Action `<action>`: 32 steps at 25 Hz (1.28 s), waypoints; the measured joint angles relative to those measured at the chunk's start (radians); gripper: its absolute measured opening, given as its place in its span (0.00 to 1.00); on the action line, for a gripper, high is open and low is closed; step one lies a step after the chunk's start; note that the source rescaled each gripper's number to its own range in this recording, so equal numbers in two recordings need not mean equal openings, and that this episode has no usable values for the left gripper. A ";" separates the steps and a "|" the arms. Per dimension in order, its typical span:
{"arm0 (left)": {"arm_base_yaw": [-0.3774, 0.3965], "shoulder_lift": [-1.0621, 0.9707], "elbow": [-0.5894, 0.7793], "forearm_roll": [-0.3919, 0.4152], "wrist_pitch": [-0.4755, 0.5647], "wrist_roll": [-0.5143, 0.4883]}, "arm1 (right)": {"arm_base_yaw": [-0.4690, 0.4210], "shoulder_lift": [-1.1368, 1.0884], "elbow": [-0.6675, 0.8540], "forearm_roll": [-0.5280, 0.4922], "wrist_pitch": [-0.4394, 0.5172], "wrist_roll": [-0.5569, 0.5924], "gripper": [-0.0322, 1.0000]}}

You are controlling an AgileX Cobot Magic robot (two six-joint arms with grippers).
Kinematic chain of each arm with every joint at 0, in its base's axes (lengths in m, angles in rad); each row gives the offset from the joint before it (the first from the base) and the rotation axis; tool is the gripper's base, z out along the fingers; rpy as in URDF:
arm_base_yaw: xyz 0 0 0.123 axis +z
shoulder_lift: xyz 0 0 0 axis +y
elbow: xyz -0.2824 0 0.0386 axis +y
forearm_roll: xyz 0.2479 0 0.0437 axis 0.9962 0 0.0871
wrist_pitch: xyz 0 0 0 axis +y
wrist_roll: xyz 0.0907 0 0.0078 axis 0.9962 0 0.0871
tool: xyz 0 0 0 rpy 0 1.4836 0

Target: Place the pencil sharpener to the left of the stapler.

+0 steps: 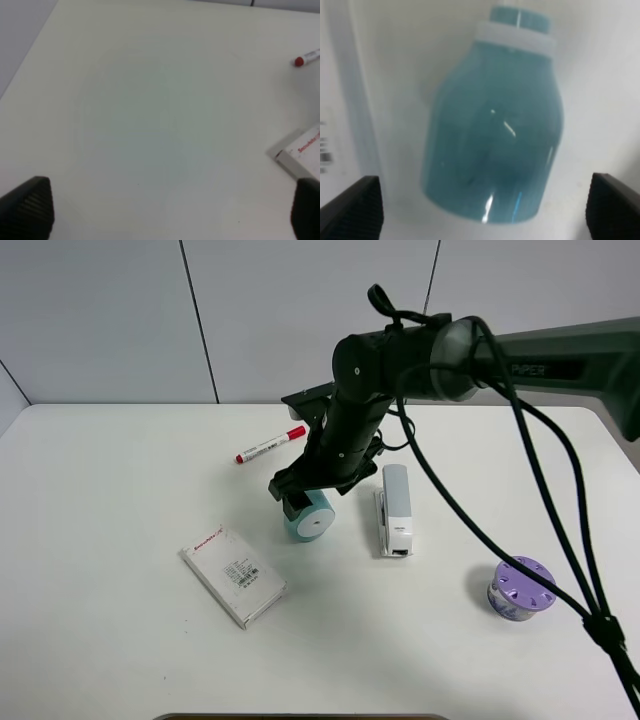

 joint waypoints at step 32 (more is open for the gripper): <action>0.000 0.000 0.000 0.000 0.000 0.000 | 0.000 -0.833 0.001 -0.296 0.387 0.166 0.52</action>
